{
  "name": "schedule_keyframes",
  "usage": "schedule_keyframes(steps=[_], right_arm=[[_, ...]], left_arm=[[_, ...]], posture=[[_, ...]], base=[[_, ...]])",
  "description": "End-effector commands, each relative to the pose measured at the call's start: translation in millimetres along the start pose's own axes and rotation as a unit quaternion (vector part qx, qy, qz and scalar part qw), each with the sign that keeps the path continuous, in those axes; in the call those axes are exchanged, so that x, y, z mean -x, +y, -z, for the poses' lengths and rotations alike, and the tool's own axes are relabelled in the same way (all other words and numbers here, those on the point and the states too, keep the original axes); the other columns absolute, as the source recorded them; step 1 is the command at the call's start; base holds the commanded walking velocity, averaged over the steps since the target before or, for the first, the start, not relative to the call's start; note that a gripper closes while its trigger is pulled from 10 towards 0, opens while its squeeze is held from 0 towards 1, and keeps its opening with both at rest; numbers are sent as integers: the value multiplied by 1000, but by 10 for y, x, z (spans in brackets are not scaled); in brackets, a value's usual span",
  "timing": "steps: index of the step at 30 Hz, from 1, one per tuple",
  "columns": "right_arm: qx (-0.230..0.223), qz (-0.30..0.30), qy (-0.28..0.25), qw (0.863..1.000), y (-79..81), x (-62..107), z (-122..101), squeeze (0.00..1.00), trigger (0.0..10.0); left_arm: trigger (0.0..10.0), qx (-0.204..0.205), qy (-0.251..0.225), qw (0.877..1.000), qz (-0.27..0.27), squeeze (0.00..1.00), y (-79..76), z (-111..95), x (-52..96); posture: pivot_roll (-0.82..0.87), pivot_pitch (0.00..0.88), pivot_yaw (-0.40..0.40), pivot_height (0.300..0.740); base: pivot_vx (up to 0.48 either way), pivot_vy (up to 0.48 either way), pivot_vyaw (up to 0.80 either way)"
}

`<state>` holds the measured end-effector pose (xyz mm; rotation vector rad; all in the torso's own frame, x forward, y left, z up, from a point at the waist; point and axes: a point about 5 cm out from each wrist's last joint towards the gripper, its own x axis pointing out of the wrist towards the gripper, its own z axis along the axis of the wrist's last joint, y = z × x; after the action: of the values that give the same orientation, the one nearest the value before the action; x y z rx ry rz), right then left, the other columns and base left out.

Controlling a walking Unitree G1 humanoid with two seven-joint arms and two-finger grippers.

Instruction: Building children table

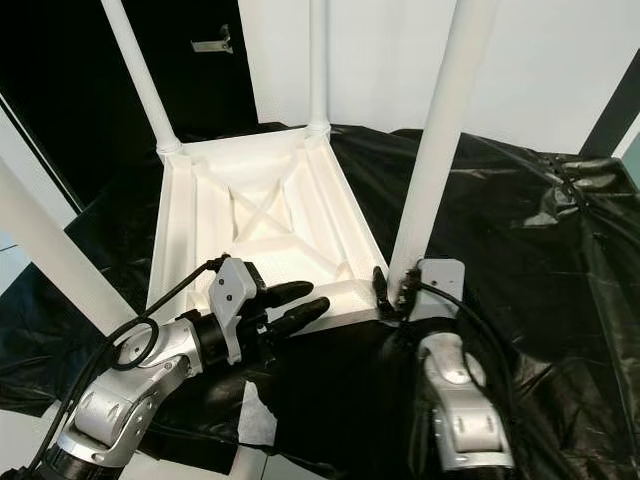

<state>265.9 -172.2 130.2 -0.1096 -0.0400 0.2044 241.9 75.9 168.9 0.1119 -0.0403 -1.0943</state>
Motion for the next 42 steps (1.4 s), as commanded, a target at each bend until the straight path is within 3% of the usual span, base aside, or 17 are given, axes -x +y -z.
schedule_keyframes(steps=[1,2,3,6,7,10,18,19,20,21,30,35,37,38,40,41,42], right_arm=[[-2,-39,-6,999,13,19,-11,1000,10000],[2,-55,-4,998,-43,21,-17,1000,10000],[13,-79,-2,997,-93,18,-22,827,10000],[20,-94,0,995,-122,15,-25,827,10000],[31,-108,7,994,-175,-5,-18,0,10000],[49,-150,18,987,-261,-139,-8,0,10000],[88,-206,19,974,-188,-313,-24,0,10000],[89,-217,19,972,-171,-338,-27,0,7373],[85,-225,19,970,-156,-351,-28,0,1333],[82,-230,19,970,-143,-356,-28,0,0],[69,-240,25,968,-147,-351,38,0,0],[60,-215,31,974,-142,-332,75,0,0],[63,-177,34,982,-129,-331,90,0,0],[60,-156,31,985,-99,-323,87,0,6784],[58,-144,28,988,-76,-317,82,0,6784],[52,-127,25,990,-48,-307,77,0,10000],[43,-100,22,994,-19,-298,66,0,10000]], left_arm=[[10000,-1,4,1000,-2,0,-16,20,-1],[10000,-1,4,1000,-2,0,-14,21,-1],[10000,-2,4,1000,-1,0,-11,21,0],[10000,-2,4,1000,0,0,-9,22,1],[10000,-2,4,1000,2,0,-5,21,-1],[10000,-6,5,1000,5,0,19,16,-2],[10000,-11,7,1000,5,0,28,9,17],[10000,-12,7,1000,3,0,32,10,24],[10000,-13,8,1000,0,0,35,11,30],[10000,-13,8,1000,-2,0,37,11,36],[10000,-13,9,1000,-7,0,34,9,48],[10000,-13,10,1000,-8,0,48,5,43],[10000,-14,10,1000,-7,0,54,2,39],[10000,-13,9,1000,-6,0,53,2,36],[10000,-13,9,1000,-6,0,52,1,37],[10000,-12,9,1000,-4,0,45,2,36],[10000,-11,9,1000,-3,0,37,3,33]], posture=[[-28,0,-5,740],[-32,0,-3,740],[-35,0,-1,740],[-37,0,0,740],[-40,0,3,740],[-38,0,11,740],[-22,0,9,740],[-10,0,4,740],[-10,0,4,740],[0,0,0,740],[8,0,2,740],[2,0,8,740],[-7,0,13,740],[-10,0,16,740],[-14,0,17,740],[-18,0,21,740],[-20,0,22,740]], base=[[0,0,0],[0,0,0],[0,0,0],[0,0,0],[0,0,0],[0,0,0],[0,0,0],[0,0,0],[0,0,0],[0,0,0],[0,0,0],[0,0,0],[0,0,0],[0,0,0],[0,0,0],[0,0,0],[0,0,0]])
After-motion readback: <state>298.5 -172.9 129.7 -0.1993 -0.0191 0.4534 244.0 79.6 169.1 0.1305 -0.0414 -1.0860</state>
